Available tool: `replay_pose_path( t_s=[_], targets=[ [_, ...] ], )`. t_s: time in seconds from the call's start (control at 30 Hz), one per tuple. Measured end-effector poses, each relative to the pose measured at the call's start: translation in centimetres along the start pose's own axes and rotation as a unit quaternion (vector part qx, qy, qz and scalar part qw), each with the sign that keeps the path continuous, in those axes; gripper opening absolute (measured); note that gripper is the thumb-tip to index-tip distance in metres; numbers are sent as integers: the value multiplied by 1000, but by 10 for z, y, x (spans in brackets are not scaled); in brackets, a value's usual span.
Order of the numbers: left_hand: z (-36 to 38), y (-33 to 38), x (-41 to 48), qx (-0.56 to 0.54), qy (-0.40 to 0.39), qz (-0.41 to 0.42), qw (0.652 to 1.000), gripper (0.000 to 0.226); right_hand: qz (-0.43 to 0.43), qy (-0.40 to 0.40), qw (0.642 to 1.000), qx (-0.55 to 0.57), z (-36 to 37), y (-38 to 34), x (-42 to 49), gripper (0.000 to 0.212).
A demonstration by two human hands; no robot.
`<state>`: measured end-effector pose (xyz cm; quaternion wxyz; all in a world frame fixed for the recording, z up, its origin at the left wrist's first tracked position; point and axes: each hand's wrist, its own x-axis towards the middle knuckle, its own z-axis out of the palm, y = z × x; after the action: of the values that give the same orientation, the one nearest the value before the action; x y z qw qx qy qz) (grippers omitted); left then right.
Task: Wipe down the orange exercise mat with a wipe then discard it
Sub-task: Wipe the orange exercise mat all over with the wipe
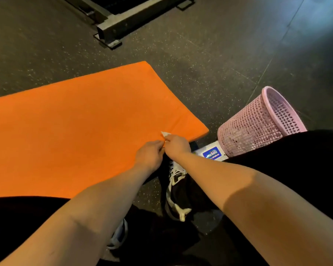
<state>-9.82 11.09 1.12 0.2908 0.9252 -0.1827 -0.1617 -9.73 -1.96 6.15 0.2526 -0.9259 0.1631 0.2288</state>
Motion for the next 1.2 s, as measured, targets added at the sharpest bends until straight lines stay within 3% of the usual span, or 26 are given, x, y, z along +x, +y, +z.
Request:
replay_pose_path(
  t_s=[0.17, 0.37, 0.5, 0.6, 0.7, 0.83, 0.93, 1.0, 1.2],
  targets=[
    [16, -7, 6, 73, -78, -15, 994, 52, -43, -60, 997, -21, 18, 31, 4, 46],
    [22, -26, 13, -57, -43, -71, 995, 48, -118, -67, 989, -61, 41, 28, 30, 49],
    [23, -26, 15, 37, -1, -123, 992, 53, -175, -66, 970, -157, 35, 40, 53, 52],
    [28, -30, 18, 49, -30, -160, 986, 63, -89, 7, 980, -176, 19, 50, 79, 68],
    [29, -36, 22, 13, -30, -178, 984, 63, -13, 17, 986, -167, 18, 45, 94, 71],
    [35, -49, 20, -49, 15, -172, 984, 55, -139, -27, 975, -171, 45, 27, 76, 56],
    [40, -54, 15, -84, 19, -165, 983, 54, -255, -92, 943, -192, 54, 19, 63, 53],
    [41, -53, 12, -77, 17, -155, 985, 54, -277, -93, 929, -226, 49, 27, 63, 54],
    [37, -43, 5, 15, 1, -132, 991, 54, -60, 36, 978, -198, 24, 53, 68, 61]
  ],
)
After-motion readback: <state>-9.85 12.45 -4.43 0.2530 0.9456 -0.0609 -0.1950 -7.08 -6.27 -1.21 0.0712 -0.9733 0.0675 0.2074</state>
